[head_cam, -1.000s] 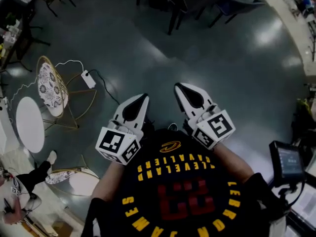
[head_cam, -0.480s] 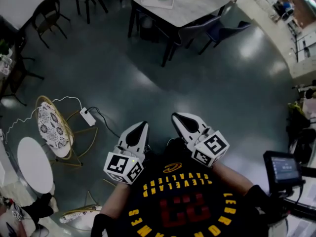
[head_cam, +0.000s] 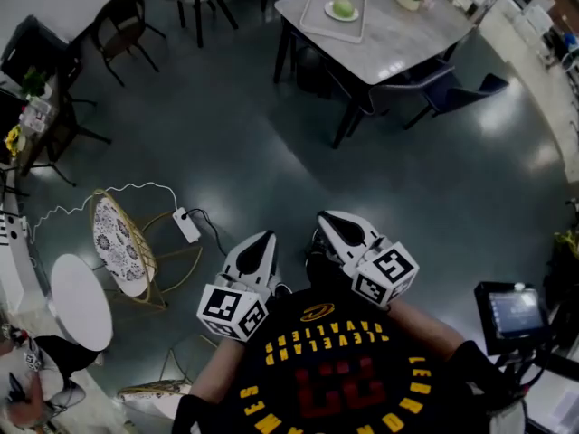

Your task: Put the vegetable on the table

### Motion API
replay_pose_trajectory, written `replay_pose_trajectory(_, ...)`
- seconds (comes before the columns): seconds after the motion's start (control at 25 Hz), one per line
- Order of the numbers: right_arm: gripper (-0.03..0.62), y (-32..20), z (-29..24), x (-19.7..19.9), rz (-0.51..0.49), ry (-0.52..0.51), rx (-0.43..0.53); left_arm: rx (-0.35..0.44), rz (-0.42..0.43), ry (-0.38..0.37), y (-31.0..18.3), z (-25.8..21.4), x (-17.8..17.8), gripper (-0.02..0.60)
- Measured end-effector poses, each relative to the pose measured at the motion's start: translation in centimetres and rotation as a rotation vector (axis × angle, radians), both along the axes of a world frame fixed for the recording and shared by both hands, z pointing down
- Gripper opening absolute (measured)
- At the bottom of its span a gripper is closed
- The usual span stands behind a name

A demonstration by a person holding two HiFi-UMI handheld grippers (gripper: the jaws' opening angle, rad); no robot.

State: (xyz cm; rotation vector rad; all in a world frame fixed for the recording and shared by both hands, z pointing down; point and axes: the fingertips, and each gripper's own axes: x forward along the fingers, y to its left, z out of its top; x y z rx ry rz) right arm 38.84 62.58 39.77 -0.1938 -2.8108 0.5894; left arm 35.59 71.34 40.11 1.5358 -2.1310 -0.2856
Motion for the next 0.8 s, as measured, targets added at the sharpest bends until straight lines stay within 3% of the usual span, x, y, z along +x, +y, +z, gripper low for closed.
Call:
replay_pose_trajectory(0.4, 0.005, -11.0, -1.0, -7.2, -0.051, -0.032, -0.014, -0.015, -0.017, -0.074, -11.4, -2.0, -5.9, 0.0)
replay_pose_trajectory(0.64, 0.005, -14.2, 0.2, -10.8, -0.056, -0.013, -0.028, -0.021, -0.04, -0.045, -14.2, -1.4, -9.9, 0.0)
replay_pose_trajectory(0.8, 0.005, -16.4, 1.1, -13.9, -0.018, -0.003, -0.015, -0.014, -0.01, -0.025, -16.4, -0.3, -13.5, 0.0)
